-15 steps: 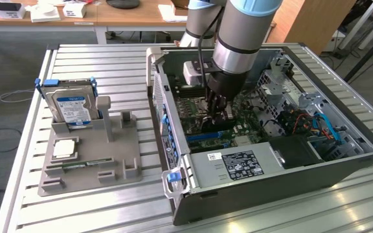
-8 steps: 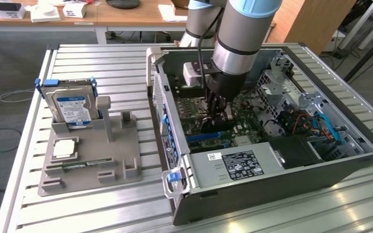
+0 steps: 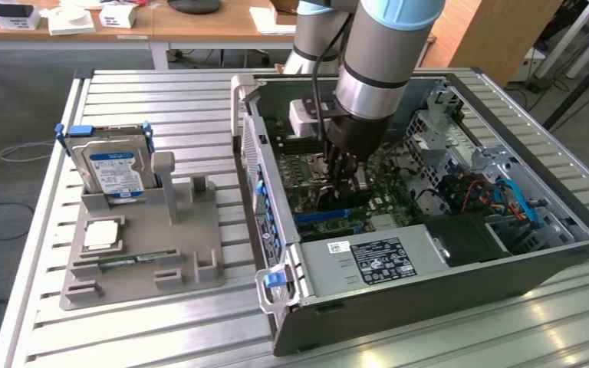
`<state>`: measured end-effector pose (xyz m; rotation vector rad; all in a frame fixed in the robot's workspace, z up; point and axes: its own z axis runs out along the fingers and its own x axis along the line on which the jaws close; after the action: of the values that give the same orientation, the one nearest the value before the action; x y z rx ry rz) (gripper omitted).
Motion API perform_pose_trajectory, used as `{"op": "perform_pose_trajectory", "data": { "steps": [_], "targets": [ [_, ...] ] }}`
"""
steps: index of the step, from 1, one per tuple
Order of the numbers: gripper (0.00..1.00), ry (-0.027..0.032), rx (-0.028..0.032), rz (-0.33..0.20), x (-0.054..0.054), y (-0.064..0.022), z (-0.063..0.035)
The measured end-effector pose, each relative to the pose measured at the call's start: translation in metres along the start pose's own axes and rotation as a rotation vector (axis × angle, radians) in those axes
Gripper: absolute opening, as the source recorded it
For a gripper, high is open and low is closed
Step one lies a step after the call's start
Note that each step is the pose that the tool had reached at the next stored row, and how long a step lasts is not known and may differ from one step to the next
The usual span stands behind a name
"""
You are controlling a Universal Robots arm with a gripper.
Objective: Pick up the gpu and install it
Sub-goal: 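Insert the gpu into the slot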
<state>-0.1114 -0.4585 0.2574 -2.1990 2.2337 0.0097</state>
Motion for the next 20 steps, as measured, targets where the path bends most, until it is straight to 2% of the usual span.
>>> {"op": "perform_pose_trajectory", "data": {
  "steps": [20],
  "targets": [
    [0.27,0.0001,-0.0001,0.000,0.0000,0.0000,0.0033]
  ]
}}
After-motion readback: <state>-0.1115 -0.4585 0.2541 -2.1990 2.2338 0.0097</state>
